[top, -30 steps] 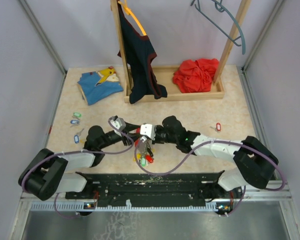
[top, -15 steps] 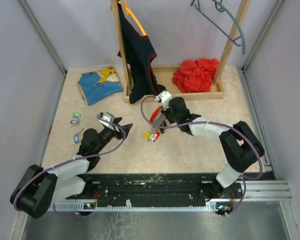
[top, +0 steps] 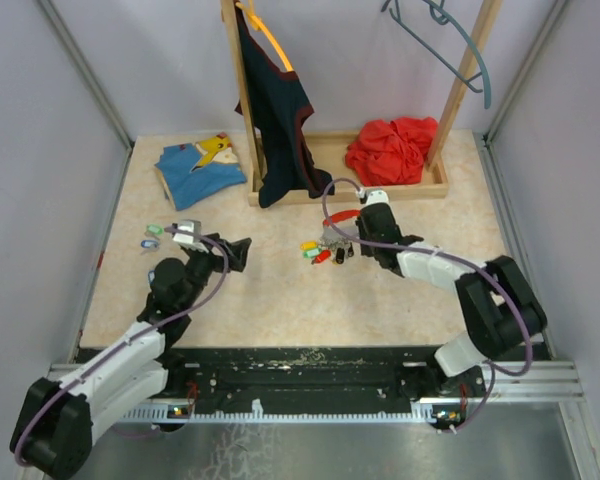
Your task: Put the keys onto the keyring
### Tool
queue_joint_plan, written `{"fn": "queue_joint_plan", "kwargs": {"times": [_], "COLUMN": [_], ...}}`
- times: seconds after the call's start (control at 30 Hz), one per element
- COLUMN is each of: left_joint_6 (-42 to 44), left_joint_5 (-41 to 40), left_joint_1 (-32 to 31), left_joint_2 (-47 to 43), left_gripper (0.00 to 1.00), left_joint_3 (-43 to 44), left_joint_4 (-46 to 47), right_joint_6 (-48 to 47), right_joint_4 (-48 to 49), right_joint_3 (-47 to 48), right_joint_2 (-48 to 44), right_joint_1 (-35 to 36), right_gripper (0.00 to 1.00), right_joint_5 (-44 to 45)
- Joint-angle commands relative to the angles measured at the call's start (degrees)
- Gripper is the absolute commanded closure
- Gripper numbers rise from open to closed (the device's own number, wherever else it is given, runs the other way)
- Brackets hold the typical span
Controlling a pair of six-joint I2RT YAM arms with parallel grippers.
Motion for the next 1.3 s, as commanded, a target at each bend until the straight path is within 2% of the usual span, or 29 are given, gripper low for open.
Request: {"fn": "queue_joint_plan", "kwargs": {"times": [0.0, 0.17, 0.33, 0.53, 0.77, 1.03, 1.27], "left_joint_6": [-9.85, -13.31, -14.98, -13.46, -6.72, -0.45, 0.28], "left_joint_5": [-8.73, -9.42, -8.16, -8.32, -8.52, -7.13, -5.29], "left_joint_1": [0.29, 0.23, 0.12, 0.15, 0.2, 0.16, 0.39], "left_joint_2": [-6.28, -14.07, -22.25, -29.96, -31.86, -34.24, -33.99], "left_gripper": [0.0, 0.0, 0.0, 0.0, 0.0, 0.0, 0.0], "left_joint_3": [4.1, 8.97, 12.02, 18.15, 28.31, 25.85, 25.86], "left_joint_4": [-14.39, -29.01, -36.86, -48.38, -61.25, -58.56, -57.93], "right_joint_6": [5.12, 5.72, 6.06, 5.08, 3.39, 3.03, 3.08], "right_joint_4": [0.7, -4.29, -10.51, -14.47, -15.49, -13.42, -13.3], "right_joint_3": [-3.92, -7.94, -10.65, -11.4, -12.92, -14.91, -15.0], "right_joint_2": [-11.83, -26.21, -44.37, -60.03, -68.54, -71.4, -70.33], "right_joint_1": [-0.02, -0.05, -0.01, -0.01, -0.01, -0.01, -0.01], "right_gripper": [0.68, 0.44, 0.24, 0.22, 0.21, 0.21, 0.2], "right_joint_5": [-0.06, 0.1, 0.87, 1.25, 0.33, -0.1, -0.93]}}
